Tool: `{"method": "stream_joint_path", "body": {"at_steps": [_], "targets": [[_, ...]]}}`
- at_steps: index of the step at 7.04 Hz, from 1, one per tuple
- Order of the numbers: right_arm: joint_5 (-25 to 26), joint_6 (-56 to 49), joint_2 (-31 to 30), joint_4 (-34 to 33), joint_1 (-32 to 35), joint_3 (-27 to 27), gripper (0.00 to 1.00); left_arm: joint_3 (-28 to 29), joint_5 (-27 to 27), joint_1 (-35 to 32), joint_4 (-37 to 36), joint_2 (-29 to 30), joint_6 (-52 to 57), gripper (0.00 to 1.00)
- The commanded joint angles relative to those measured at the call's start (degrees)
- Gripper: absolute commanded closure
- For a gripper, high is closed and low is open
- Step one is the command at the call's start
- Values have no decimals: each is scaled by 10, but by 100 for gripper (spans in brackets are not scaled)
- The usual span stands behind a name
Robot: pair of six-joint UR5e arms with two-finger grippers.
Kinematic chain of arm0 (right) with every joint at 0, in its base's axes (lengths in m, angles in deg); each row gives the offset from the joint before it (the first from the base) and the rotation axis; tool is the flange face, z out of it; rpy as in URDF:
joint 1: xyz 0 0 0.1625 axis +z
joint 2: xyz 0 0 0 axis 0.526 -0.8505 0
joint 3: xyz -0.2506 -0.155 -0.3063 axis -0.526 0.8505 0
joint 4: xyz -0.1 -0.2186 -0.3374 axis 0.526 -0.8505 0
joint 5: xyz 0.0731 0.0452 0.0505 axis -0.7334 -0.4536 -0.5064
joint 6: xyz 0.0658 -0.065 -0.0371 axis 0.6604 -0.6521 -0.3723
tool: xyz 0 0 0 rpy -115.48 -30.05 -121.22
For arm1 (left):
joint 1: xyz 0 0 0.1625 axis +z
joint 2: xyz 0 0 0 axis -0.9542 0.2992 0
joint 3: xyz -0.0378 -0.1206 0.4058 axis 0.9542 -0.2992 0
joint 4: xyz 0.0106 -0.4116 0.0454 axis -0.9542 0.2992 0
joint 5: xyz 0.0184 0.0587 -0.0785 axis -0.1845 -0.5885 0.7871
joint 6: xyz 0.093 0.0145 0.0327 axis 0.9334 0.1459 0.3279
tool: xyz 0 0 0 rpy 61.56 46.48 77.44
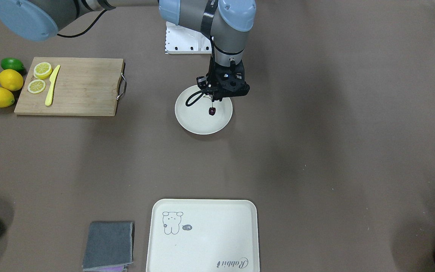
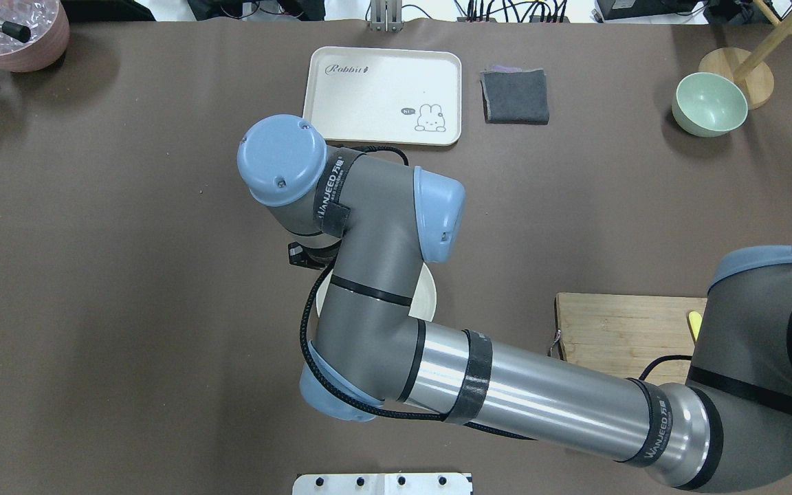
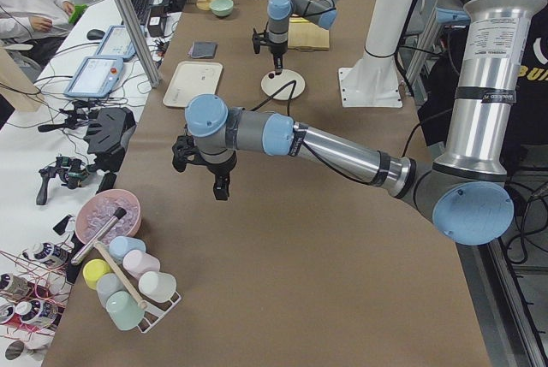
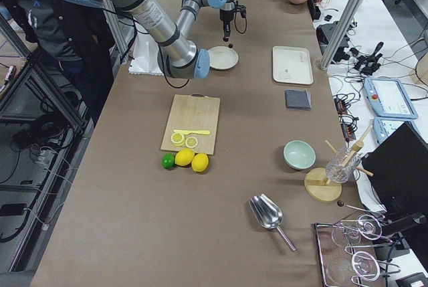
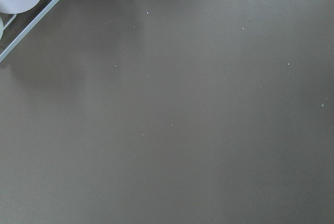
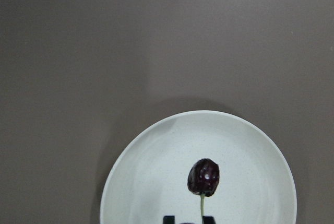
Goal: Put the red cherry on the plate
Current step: 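Lower the cherry onto the white plate and open the right gripper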
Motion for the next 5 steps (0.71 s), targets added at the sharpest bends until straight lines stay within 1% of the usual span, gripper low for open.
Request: {"method": "stream_joint_path", "body": {"at_steps": [1,2,5], "targets": [[3,-31,-66,72,-2,-12,100,13,-3,2,-4,9,-1,3],[4,-30,-69,72,-3,-13,100,12,-3,-1,-4,11,-4,3],[32,0,-58,73,-29,-13,100,8,-3,-3,-8,11,-4,3]]}}
